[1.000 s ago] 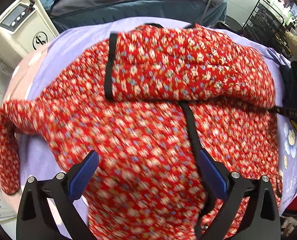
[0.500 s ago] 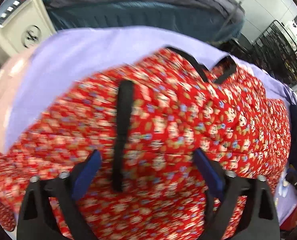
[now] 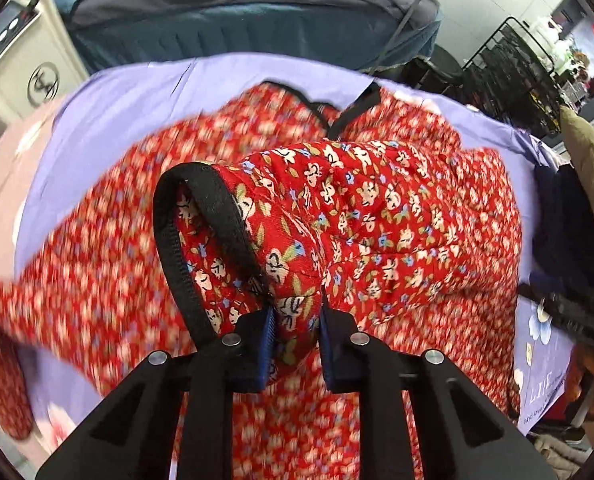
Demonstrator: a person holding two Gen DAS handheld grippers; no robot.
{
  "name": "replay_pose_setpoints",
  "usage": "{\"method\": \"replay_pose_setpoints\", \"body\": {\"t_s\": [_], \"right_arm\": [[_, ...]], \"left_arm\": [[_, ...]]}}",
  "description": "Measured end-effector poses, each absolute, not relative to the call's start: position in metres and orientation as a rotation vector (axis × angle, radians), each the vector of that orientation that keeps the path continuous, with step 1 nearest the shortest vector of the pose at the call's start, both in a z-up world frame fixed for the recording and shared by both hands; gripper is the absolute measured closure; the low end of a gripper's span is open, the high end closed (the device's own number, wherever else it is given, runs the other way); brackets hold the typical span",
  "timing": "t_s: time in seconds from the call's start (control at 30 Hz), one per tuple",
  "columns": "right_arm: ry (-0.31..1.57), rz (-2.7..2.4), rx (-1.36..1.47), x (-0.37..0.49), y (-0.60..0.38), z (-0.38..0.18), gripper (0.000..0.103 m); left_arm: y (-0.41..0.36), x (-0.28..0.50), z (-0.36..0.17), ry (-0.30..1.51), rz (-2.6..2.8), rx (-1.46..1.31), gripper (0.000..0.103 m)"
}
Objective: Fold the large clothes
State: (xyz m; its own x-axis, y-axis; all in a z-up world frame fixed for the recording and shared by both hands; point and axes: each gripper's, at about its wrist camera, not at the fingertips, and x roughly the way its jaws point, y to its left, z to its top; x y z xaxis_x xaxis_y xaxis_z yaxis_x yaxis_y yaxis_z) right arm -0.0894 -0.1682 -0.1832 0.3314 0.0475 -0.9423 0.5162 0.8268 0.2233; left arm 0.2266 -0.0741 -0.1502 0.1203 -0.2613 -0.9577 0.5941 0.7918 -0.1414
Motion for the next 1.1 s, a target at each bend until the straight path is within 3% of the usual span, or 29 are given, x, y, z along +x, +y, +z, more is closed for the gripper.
{"method": "replay_pose_setpoints", "body": {"t_s": [0.23, 0.3, 0.33, 0.37, 0.5, 0.57, 0.77, 1.03, 1.1], "right_arm": [[1.222, -0.239, 0.418, -0.058, -0.134, -0.182, 0.04], [1.216, -0.227, 0.342, -0.046, -0.121, -0.181, 0.037], [1.212, -0.22, 0.317, -0.042, -0.117, -0.183, 0.028], [1.212, -0.216, 0.283, -0.036, -0.113, -0.186, 0.026], [1.333, -0.242, 0.143, -0.018, -0.102, -0.222, 0.026], [1.349, -0.251, 0.09, -0.015, -0.095, -0.232, 0.02], [1.36, -0.314, 0.027, -0.007, -0.085, -0.242, 0.015], [1.357, -0.319, 0.011, -0.002, -0.082, -0.248, 0.011], [1.356, -0.322, 0.01, -0.006, -0.085, -0.247, 0.011]], "left_arm": [[-0.058, 0.227, -0.19, 1.318, -0.486, 0.384, 0.068], [-0.059, 0.227, -0.19, 1.301, -0.454, 0.392, 0.058], [-0.057, 0.225, -0.188, 1.292, -0.442, 0.397, 0.054], [-0.058, 0.224, -0.186, 1.277, -0.424, 0.407, 0.046], [-0.048, 0.222, -0.167, 1.234, -0.359, 0.397, 0.028], [-0.043, 0.223, -0.153, 1.212, -0.337, 0.369, 0.027], [-0.053, 0.216, -0.13, 1.138, -0.371, 0.322, 0.024], [-0.112, 0.225, -0.196, 1.246, -0.361, 0.505, 0.022], [-0.111, 0.23, -0.206, 1.259, -0.339, 0.498, 0.011]]}}
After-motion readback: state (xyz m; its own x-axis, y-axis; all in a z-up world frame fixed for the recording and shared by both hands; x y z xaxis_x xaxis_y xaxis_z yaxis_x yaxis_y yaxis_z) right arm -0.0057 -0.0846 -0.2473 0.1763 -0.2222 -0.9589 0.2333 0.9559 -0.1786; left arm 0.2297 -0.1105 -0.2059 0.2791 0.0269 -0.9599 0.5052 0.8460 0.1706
